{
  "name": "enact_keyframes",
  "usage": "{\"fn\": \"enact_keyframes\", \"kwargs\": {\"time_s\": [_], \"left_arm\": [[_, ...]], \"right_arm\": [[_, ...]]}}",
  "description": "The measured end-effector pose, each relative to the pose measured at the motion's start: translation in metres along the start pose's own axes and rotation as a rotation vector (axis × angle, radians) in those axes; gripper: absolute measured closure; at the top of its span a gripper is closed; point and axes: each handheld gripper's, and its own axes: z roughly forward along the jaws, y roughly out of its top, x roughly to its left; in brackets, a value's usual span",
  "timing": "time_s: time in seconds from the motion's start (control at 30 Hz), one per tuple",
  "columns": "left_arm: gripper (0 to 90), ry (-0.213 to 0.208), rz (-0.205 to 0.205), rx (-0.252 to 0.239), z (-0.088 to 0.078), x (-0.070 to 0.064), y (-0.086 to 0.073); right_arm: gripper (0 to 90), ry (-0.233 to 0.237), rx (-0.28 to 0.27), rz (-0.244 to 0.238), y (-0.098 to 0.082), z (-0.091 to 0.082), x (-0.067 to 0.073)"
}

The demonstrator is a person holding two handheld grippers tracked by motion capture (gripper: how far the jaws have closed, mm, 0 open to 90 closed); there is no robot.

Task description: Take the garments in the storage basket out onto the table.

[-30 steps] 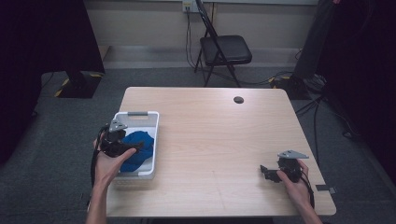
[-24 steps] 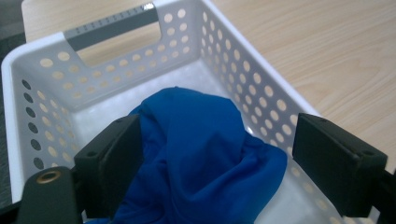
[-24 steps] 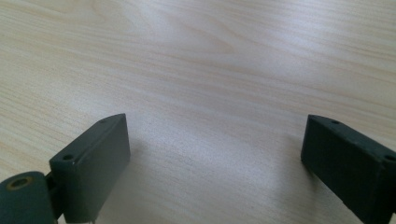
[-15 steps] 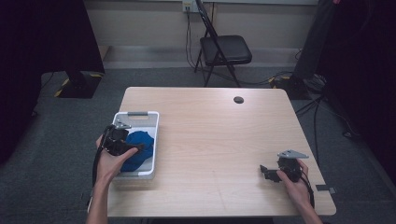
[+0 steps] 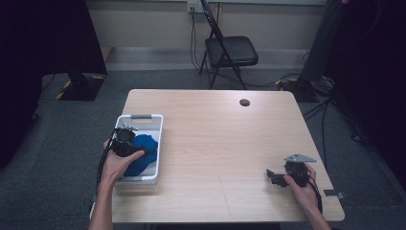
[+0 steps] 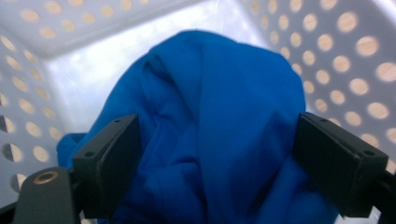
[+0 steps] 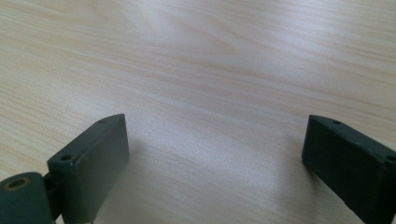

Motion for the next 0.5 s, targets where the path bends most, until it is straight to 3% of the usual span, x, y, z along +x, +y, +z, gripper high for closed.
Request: {"fn": "enact_keyframes", "kwargs": {"time_s": [0.27, 0.4, 0.5], "left_arm": [[12.4, 0.010, 0.018, 0.106, 0.013, -0.003, 0.002], [5.5, 0.010, 0.058, 0.142, 0.020, -0.006, 0.002], [1.0, 0.039, 0.102, 0.171, 0.026, -0.012, 0.002]], "right_arm": [[6.2, 0.000, 0.000, 0.000, 0.000, 0.000, 0.000], [6.2, 0.000, 0.000, 0.000, 0.000, 0.000, 0.000], [6.2, 0.000, 0.000, 0.000, 0.000, 0.000, 0.000]]}}
